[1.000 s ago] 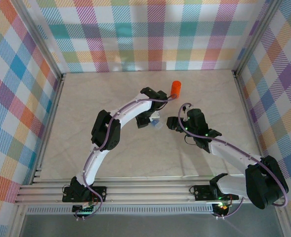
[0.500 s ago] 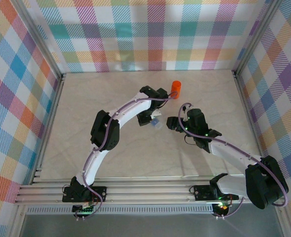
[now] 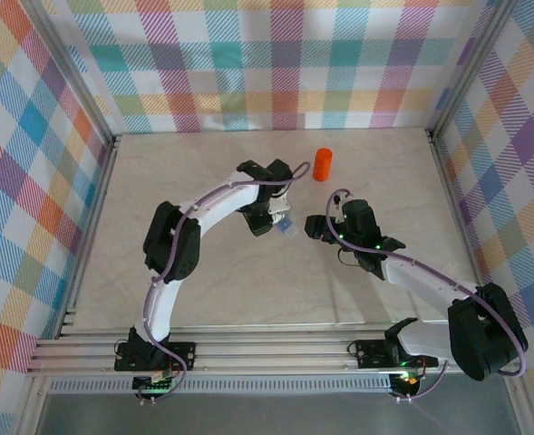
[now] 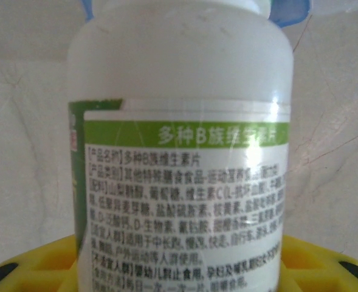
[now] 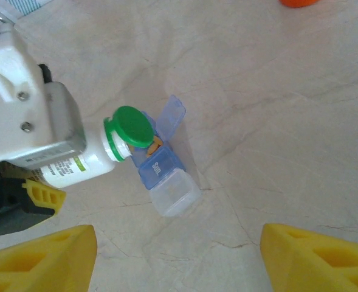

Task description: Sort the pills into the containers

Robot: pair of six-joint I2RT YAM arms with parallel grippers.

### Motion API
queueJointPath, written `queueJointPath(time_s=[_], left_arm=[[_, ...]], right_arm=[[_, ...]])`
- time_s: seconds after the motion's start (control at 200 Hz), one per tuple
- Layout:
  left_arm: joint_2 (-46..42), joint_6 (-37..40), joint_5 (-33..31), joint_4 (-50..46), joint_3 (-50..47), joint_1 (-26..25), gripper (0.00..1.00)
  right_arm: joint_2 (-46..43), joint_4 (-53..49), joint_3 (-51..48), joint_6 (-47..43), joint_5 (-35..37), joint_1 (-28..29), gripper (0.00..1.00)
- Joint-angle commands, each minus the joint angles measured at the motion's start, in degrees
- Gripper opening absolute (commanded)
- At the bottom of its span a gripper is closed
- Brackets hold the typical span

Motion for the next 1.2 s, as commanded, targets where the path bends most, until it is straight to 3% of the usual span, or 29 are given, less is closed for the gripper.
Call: queueJointPath(time_s=[0.0,0.255,0.415,0.65,0.905,1.195], left_arm=[[-5.05,-1.36,6.32,6.63,-4.99,1.63,0.0],[-18.49,-2.23,18.41,27.03,-22.48,5.36,0.0],[-28.92,-4.7,28.94,49.94,-37.88,8.48,0.0],[-39.39,-7.12,34.46,79.13,-56.39,8.58,0.0],[-43.83,-12.26,39.92,95.69,-62.93,8.49,0.0],[-45.12,-12.5,41.84,94.58,-61.71,7.7,0.0]], right_arm=[[0.41,2.31,0.34,0.31,-0.98,-0.34,0.73],[1.91,5.2,1.85,-4.29,-8.6,-0.34,0.73],[2.89,0.79,7.4,-5.19,-16.19,-0.33,0.71],[0.76,-4.63,13.31,-3.4,-23.97,-0.31,0.7],[2.36,-6.37,21.67,-1.24,-30.5,0.51,0.69],[6.14,-10.13,28.61,-4.48,-29.3,4.64,0.69]])
